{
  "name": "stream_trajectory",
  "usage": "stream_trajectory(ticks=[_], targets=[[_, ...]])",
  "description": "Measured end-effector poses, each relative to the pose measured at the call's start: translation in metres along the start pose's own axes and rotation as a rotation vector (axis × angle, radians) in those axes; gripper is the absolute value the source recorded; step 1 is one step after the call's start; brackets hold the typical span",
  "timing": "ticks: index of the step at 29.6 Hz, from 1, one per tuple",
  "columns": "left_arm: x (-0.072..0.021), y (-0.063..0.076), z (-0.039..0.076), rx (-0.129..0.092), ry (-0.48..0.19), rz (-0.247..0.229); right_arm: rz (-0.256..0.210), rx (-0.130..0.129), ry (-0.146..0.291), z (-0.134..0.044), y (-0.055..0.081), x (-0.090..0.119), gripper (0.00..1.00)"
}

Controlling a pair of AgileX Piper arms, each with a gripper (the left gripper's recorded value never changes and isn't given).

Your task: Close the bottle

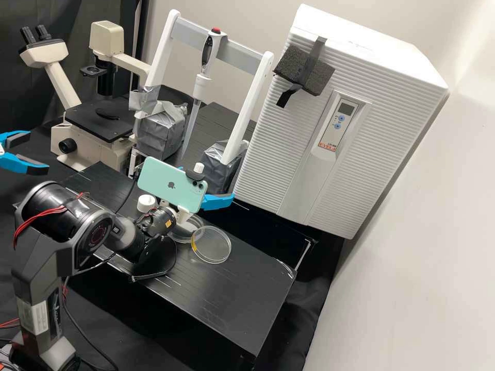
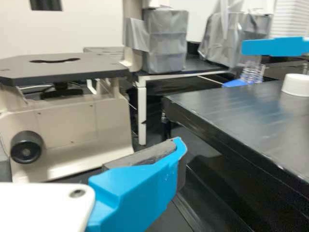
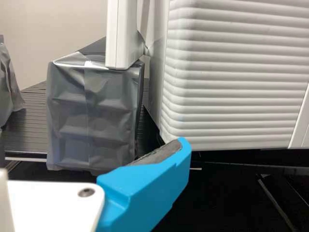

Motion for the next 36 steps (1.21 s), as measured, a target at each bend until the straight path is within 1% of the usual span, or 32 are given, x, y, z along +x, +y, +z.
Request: stream_trajectory(ticks=[5,8,11,17,23,26,27,29,35,36], targets=[[0.0005,-0.003,0.005,0.0,-0.024,-0.013,0.0,0.0,0.0,0.0,0.0,0.0,1.0],[0.0011,-0.005,0.009,0.006,-0.05,-0.028,0.0,0.0,0.0,0.0,0.0,0.0,1.0],[0.0014,-0.005,0.011,0.005,-0.059,-0.03,0.0,0.0,0.0,0.0,0.0,0.0,1.0],[-0.003,-0.005,0.015,-0.022,-0.067,-0.026,-0.001,0.0,-0.001,0.0,0.0,0.0,1.0],[-0.003,-0.007,0.019,-0.021,-0.089,-0.039,-0.001,0.0,-0.001,0.0,0.0,0.0,1.0],[-0.0039,-0.007,0.02,-0.026,-0.092,-0.039,-0.001,0.0,-0.001,0.0,0.0,0.0,1.0],[-0.005,-0.008,0.022,-0.039,-0.098,-0.041,-0.001,0.0,-0.001,0.0,0.0,0.0,1.0],[-0.0051,-0.006,0.025,-0.045,-0.107,-0.037,-0.001,0.0,-0.001,0.0,0.0,0.0,1.0],[-0.008,-0.007,0.029,-0.08,-0.118,-0.036,-0.001,0.0,-0.001,0.0,0.0,0.0,1.0],[-0.0083,-0.007,0.029,-0.079,-0.118,-0.035,-0.001,0.0,-0.001,0.0,0.0,0.0,1.0]])
